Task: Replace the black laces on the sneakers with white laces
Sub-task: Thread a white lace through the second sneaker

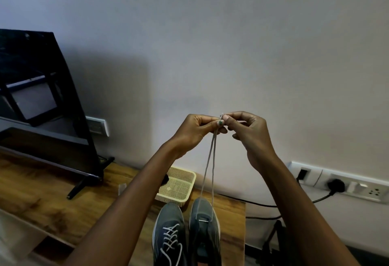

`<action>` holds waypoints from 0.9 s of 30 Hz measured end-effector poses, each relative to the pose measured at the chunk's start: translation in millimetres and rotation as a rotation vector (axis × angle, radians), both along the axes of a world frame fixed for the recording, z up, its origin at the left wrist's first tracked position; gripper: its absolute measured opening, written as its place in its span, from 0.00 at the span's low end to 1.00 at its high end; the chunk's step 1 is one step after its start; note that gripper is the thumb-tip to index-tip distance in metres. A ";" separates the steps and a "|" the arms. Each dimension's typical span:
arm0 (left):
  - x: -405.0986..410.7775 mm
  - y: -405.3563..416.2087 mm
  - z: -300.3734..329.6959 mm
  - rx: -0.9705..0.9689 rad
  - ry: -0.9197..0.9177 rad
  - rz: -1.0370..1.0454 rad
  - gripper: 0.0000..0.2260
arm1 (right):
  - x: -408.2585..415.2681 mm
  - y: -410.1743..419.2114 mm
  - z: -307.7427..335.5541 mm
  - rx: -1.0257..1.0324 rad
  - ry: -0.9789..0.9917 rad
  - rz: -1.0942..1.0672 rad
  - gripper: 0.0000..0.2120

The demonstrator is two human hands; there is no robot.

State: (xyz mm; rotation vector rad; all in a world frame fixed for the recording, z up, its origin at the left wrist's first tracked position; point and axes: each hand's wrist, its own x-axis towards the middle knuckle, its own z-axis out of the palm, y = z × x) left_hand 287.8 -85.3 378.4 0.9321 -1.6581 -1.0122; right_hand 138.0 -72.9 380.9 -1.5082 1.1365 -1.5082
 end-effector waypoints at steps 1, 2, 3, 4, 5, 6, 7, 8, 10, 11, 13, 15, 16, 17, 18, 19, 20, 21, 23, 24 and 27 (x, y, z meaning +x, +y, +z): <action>-0.5 -0.1 -0.1 0.004 0.003 0.000 0.07 | 0.0 0.3 0.0 0.009 -0.009 0.002 0.05; -0.9 -0.3 -0.3 0.009 0.007 0.001 0.07 | 0.0 0.7 -0.2 0.021 -0.022 0.006 0.05; -1.1 -0.3 -0.5 0.018 0.013 -0.001 0.08 | 0.1 1.8 -0.5 0.034 -0.038 0.015 0.05; -1.1 -0.1 -0.7 0.029 0.021 -0.006 0.08 | 0.3 2.9 -0.9 0.049 -0.055 0.028 0.05; -0.9 0.2 -0.7 0.041 0.027 -0.012 0.08 | 0.2 3.9 -1.2 0.064 -0.069 0.042 0.06; -0.4 0.2 -0.6 0.052 0.028 -0.018 0.08 | 0.1 4.7 -1.1 0.078 -0.079 0.055 0.07; 0.0 0.3 -0.4 0.061 0.025 -0.025 0.09 | -0.1 5.2 -0.6 0.091 -0.086 0.065 0.07; 0.2 0.4 -0.1 0.068 0.022 -0.031 0.09 | -0.4 5.7 0.3 0.104 -0.091 0.075 0.08; 0.2 0.0 0.7 0.072 0.015 -0.037 0.09 | -1.8 5.5 1.6 0.124 -0.090 0.089 0.08; 0.3 -0.4 1.0 0.072 0.011 -0.040 0.09 | -2.2 5.3 2.4 0.130 -0.082 0.094 0.09; 0.0 -0.5 1.3 0.071 0.004 -0.047 0.08 | -2.5 4.8 3.3 0.130 -0.055 0.100 0.11; -0.8 0.0 0.8 0.065 -0.002 -0.055 0.07 | -2.0 3.3 4.4 0.111 -0.036 0.082 0.10; -1.2 0.1 0.2 0.061 0.000 -0.055 0.07 | -1.5 2.5 5.1 0.096 -0.040 0.072 0.09; -1.6 0.2 -0.2 0.058 0.006 -0.054 0.08 | -1.1 1.9 5.7 0.080 -0.050 0.063 0.08; -2.0 0.6 -0.4 0.054 0.015 -0.054 0.08 | -0.7 1.6 6.0 0.065 -0.056 0.056 0.07; -2.2 0.8 -0.1 0.051 0.024 -0.052 0.08 | -0.1 1.2 6.4 0.051 -0.053 0.047 0.07; -2.4 1.0 0.0 0.049 0.031 -0.046 0.08 | 0.4 0.9 6.2 0.039 -0.043 0.036 0.06; -2.3 0.8 0.5 0.046 0.038 -0.034 0.08 | 0.6 0.4 6.3 0.027 -0.035 0.026 0.05; -1.5 0.4 1.8 0.041 0.062 -0.003 0.08 | 0.7 -1.6 7.0 0.006 -0.025 0.007 0.05; -1.1 0.4 2.8 0.037 0.075 0.016 0.08 | 0.6 -3.0 7.8 0.002 -0.022 -0.001 0.05; -0.2 -0.5 5.0 0.018 0.090 0.067 0.05 | 0.2 -5.5 10.7 -0.010 -0.006 -0.004 0.06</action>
